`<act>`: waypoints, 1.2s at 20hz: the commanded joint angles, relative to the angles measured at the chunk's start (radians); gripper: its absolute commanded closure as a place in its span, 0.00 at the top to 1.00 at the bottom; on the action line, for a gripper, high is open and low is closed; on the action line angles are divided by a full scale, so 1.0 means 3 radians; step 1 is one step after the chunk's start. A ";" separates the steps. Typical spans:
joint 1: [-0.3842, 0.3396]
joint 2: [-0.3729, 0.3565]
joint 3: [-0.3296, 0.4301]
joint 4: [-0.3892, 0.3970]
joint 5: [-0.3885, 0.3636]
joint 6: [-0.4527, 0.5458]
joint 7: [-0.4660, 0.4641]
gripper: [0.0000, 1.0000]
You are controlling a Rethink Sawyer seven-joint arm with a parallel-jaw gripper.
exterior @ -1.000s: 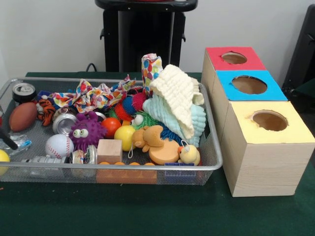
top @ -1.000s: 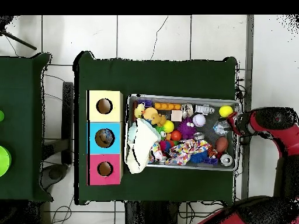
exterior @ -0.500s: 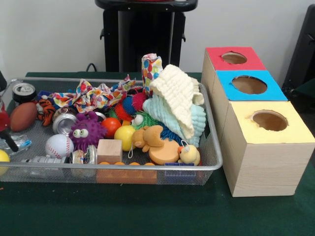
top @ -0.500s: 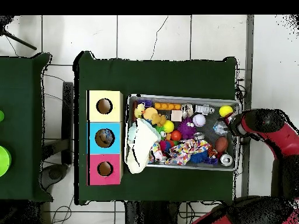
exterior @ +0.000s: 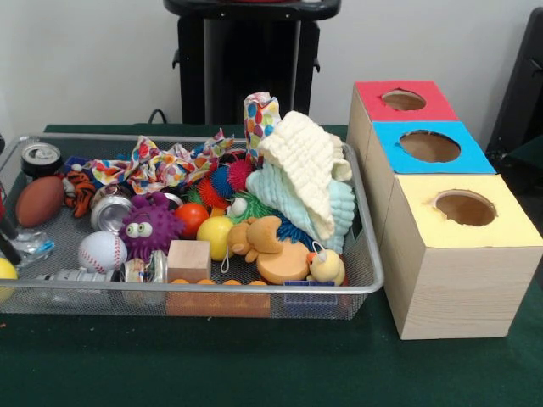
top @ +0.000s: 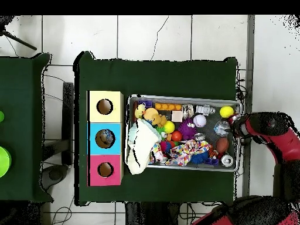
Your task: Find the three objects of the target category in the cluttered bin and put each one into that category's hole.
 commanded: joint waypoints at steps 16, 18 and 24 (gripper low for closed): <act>-0.0159 0.0401 -0.0236 -0.0083 0.0130 0.0125 0.0509 1.00; -0.0179 0.0417 -0.0193 -0.0112 0.0222 0.0571 0.0549 1.00; -0.0206 0.0402 -0.0148 -0.0106 0.0322 0.1670 0.0668 1.00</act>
